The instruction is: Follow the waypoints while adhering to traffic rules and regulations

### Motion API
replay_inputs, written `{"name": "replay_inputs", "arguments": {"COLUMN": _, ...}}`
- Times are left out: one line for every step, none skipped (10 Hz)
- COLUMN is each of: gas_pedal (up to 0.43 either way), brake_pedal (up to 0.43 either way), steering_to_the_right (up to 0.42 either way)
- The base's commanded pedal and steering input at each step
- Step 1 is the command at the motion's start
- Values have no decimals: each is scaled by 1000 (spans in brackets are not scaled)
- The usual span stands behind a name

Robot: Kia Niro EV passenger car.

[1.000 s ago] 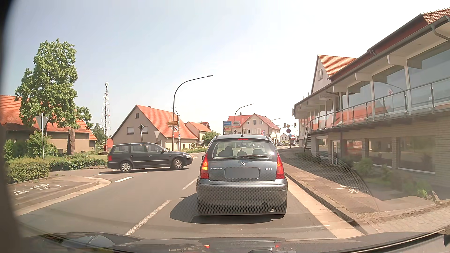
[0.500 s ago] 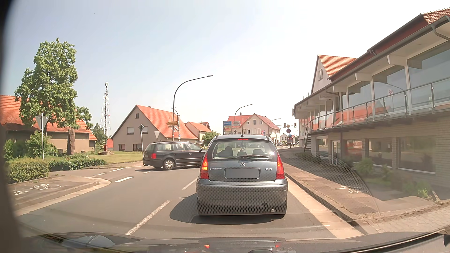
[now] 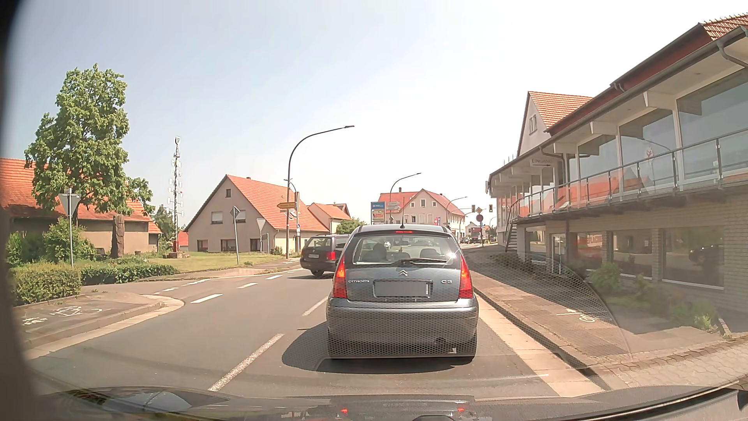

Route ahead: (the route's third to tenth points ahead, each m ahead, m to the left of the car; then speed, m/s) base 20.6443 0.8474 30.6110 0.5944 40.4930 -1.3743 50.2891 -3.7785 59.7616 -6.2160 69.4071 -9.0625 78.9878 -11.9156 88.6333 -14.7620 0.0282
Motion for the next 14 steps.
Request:
{"name": "replay_inputs", "arguments": {"gas_pedal": 0, "brake_pedal": 183, "steering_to_the_right": 9}}
{"name": "replay_inputs", "arguments": {"gas_pedal": 0, "brake_pedal": 183, "steering_to_the_right": 9}}
{"name": "replay_inputs", "arguments": {"gas_pedal": 0, "brake_pedal": 183, "steering_to_the_right": 9}}
{"name": "replay_inputs", "arguments": {"gas_pedal": 0, "brake_pedal": 183, "steering_to_the_right": 9}}
{"name": "replay_inputs", "arguments": {"gas_pedal": 0, "brake_pedal": 183, "steering_to_the_right": 9}}
{"name": "replay_inputs", "arguments": {"gas_pedal": 0, "brake_pedal": 183, "steering_to_the_right": 9}}
{"name": "replay_inputs", "arguments": {"gas_pedal": 0, "brake_pedal": 183, "steering_to_the_right": 9}}
{"name": "replay_inputs", "arguments": {"gas_pedal": 0, "brake_pedal": 183, "steering_to_the_right": 9}}
{"name": "replay_inputs", "arguments": {"gas_pedal": 0, "brake_pedal": 183, "steering_to_the_right": 9}}
{"name": "replay_inputs", "arguments": {"gas_pedal": 0, "brake_pedal": 183, "steering_to_the_right": 9}}
{"name": "replay_inputs", "arguments": {"gas_pedal": 0, "brake_pedal": 177, "steering_to_the_right": 9}}
{"name": "replay_inputs", "arguments": {"gas_pedal": 0, "brake_pedal": 171, "steering_to_the_right": 9}}
{"name": "replay_inputs", "arguments": {"gas_pedal": 0, "brake_pedal": 171, "steering_to_the_right": 9}}
{"name": "replay_inputs", "arguments": {"gas_pedal": 0, "brake_pedal": 159, "steering_to_the_right": 9}}
